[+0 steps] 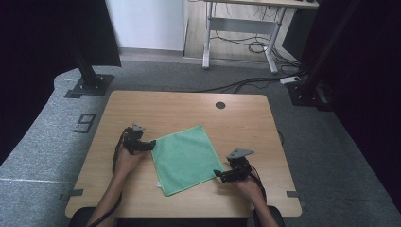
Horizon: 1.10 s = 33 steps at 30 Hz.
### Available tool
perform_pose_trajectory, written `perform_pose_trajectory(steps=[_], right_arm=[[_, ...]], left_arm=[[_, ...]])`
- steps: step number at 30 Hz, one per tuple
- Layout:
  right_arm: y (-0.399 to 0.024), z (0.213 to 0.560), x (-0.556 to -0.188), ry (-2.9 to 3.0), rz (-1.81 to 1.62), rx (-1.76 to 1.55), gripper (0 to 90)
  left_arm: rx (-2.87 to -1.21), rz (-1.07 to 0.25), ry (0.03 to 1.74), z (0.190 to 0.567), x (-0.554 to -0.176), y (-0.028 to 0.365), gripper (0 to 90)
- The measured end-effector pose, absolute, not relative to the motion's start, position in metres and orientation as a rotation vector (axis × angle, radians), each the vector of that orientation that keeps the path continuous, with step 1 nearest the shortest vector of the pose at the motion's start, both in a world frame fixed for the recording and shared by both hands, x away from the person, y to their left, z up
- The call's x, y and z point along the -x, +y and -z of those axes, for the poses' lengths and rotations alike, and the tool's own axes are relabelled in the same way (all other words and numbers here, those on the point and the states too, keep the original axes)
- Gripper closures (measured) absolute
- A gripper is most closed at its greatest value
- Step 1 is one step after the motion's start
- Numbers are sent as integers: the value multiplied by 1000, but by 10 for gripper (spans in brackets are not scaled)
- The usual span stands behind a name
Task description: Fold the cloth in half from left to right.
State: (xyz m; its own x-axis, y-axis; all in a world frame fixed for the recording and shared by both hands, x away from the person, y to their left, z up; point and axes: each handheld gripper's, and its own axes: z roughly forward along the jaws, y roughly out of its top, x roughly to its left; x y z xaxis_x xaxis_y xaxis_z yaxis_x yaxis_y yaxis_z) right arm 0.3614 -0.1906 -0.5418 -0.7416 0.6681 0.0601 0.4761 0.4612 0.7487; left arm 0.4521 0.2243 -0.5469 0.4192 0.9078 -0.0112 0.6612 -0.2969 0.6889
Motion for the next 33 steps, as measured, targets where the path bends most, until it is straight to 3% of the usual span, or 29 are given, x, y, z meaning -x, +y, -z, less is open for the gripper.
perform_pose_trajectory(steps=[33], right_arm=[[-94, 528, -348, 2701, -1216, -715, 161]], left_arm=[[-2057, -518, 1326, 547, -452, 224, 145]])
